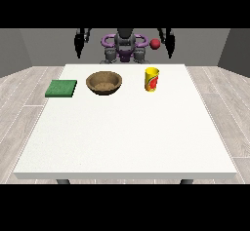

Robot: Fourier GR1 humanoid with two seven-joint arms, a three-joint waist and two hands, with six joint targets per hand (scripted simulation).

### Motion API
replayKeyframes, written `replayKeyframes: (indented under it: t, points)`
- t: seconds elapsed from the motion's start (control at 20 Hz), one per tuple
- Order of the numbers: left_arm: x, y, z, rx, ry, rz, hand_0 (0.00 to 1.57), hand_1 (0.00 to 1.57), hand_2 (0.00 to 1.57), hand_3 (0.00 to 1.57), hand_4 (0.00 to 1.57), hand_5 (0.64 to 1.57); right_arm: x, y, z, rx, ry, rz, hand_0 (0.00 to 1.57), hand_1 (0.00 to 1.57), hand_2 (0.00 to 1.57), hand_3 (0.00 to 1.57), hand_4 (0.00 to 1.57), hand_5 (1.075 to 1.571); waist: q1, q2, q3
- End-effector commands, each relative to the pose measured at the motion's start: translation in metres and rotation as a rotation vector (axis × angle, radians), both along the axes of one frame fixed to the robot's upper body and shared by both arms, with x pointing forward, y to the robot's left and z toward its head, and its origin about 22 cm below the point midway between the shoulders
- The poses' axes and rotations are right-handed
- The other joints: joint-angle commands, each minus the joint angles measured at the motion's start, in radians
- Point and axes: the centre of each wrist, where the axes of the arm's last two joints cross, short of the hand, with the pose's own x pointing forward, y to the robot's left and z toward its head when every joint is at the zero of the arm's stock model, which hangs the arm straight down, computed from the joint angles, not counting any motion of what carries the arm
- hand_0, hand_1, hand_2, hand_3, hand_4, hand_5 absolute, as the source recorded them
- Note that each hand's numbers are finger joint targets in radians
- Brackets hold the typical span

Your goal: Pick the cup and pour the ball into the bowl, then pick the bowl and place it on the pad

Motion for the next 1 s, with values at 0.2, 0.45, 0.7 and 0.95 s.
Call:
replayKeyframes:
  t: [0.2, 0.45, 0.7, 0.95]
  points:
    - [0.003, 0.007, 0.032, 0.041, -0.026, -0.015, 0.0, 0.0, 0.0, 0.0, 0.0, 1.524, 0.003, -0.01, 0.03, -0.041, -0.013, 0.003, 0.0, 0.0, 0.0, 0.0, 0.0, 1.568, -0.004, -0.252, 0.0104]
    - [-0.045, -0.054, 0.022, -0.298, -0.001, -0.156, 0.0, 0.0, 0.0, 0.0, 0.0, 1.536, -0.019, -0.034, -0.004, 0.099, 0.015, -0.149, 0.0, 0.0, 0.0, 0.0, 0.0, 1.566, 0.099, -0.298, 0.0148]
    - [-0.058, -0.043, 0.039, -0.173, -0.167, -0.12, 0.0, 0.0, 0.0, 0.0, 0.0, 1.49, -0.009, -0.04, 0.02, 0.111, -0.126, -0.093, 0.0, 0.0, 0.0, 0.0, 0.0, 1.566, 0.065, -0.136, 0.0143]
    - [-0.001, -0.048, 0.063, -0.092, -0.303, -0.067, 0.0, 0.0, 0.0, 0.0, 0.0, 1.402, 0.014, -0.002, 0.034, 0.128, -0.232, 0.042, 0.0, 0.0, 0.0, 0.0, 0.0, 1.563, -0.021, 0.022, 0.0145]
